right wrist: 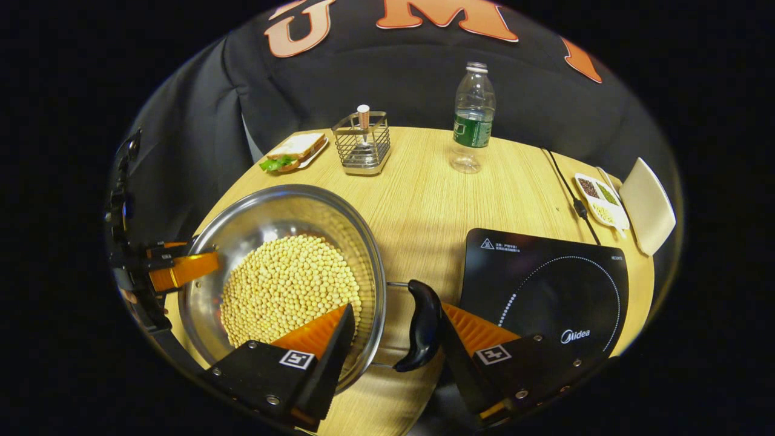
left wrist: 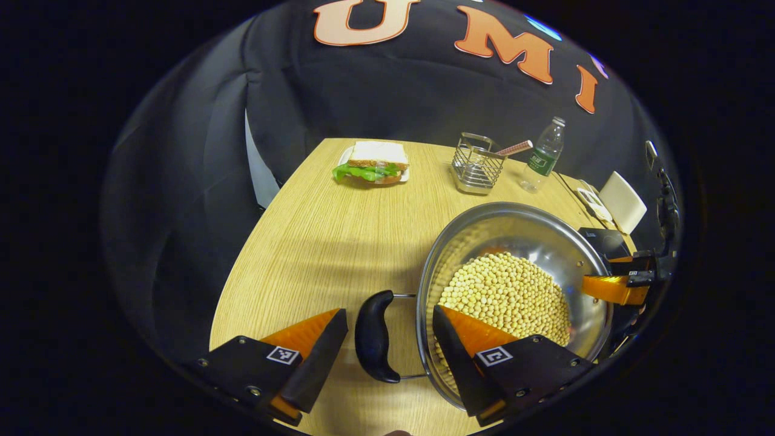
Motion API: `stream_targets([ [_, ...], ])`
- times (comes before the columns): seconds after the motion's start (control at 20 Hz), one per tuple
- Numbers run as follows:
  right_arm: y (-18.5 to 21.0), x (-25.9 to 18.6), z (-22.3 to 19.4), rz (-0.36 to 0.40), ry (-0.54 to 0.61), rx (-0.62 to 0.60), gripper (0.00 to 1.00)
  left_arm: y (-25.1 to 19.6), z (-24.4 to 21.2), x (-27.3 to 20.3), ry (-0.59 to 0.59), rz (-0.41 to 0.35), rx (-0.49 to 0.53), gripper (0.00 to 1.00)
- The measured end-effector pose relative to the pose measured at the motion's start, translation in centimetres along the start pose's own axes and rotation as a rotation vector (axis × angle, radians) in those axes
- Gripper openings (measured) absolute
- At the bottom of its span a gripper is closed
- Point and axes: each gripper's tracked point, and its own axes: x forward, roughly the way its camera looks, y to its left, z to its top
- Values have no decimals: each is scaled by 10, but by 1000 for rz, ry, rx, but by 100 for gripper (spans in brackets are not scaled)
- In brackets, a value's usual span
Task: First push the handle of the pot to place it horizontally, then grasp the pot with both hands and set it on the induction cooktop.
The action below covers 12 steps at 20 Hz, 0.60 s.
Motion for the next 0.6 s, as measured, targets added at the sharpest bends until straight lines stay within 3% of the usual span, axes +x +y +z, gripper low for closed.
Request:
stream_targets([
  [0.05, -1, 2, 1, -6, -5, -5, 73, 0, -1, 2, -4, 6, -6, 90],
  [0.1, -3, 3, 1, -11, -5, -13, 78, -1, -3, 5, -3, 11, -15, 90],
  [0.35, -7, 14, 5, -50, -45, -66, 65, -9, -19, 20, -31, 11, -74, 90],
  [0.4, -6, 14, 6, -54, -52, -70, 69, -9, -19, 20, -40, 21, -84, 78],
  [0.6, -5, 15, 6, -50, -63, -22, 66, -5, -9, 17, -107, 26, -138, 69],
])
